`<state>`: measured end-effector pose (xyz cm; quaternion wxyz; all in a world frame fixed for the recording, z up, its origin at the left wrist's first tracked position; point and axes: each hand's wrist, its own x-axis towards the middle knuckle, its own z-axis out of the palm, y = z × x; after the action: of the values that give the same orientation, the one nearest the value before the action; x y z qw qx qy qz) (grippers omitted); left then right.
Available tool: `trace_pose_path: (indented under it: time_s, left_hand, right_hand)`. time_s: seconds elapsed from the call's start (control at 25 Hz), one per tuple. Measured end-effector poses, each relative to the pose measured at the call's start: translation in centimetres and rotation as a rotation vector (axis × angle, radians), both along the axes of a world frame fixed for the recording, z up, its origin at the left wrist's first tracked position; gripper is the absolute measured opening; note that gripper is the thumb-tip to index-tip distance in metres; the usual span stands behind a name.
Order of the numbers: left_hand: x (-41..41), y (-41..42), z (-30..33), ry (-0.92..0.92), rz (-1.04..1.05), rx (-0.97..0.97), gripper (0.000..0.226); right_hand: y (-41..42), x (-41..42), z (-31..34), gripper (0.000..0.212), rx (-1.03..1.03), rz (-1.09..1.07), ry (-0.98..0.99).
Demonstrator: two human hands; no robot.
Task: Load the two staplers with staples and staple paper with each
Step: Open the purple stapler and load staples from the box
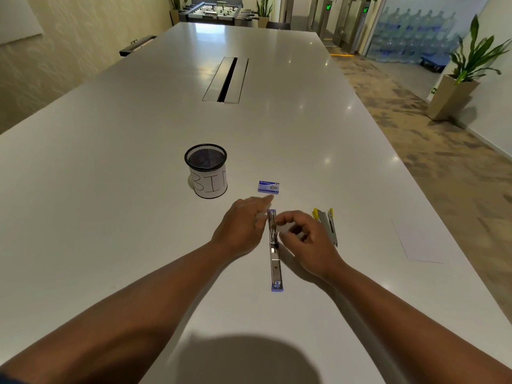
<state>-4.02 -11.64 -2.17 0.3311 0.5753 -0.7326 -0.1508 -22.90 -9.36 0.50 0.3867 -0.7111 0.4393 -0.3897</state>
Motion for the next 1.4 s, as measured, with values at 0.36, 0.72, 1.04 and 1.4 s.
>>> trace_pose_path:
  time_s: [0.36, 0.72, 1.04, 1.4]
  left_hand:
    - [0.4, -3.9, 0.9, 0.047, 0.17, 0.016, 0.042]
    - [0.7, -7.7, 0.5, -0.03, 0.059, 0.106, 0.044]
    - [1.0, -7.7, 0.2, 0.014, 0.042, 0.03, 0.027]
    - [1.0, -7.9, 0.1, 0.007, 0.038, 0.011, 0.023]
  right_hand:
    - [-9.1, 0.1, 3.3, 0.027, -0.11, -0.17, 0.565]
    - [-14.7, 0.2, 2.2, 0.056, 0.136, 0.106, 0.545]
    - [-15.7, 0.7, 1.3, 0.04, 0.193, 0.064, 0.46]
    - [-15.4, 0.7, 1.3, 0.018, 0.147, 0.066, 0.5]
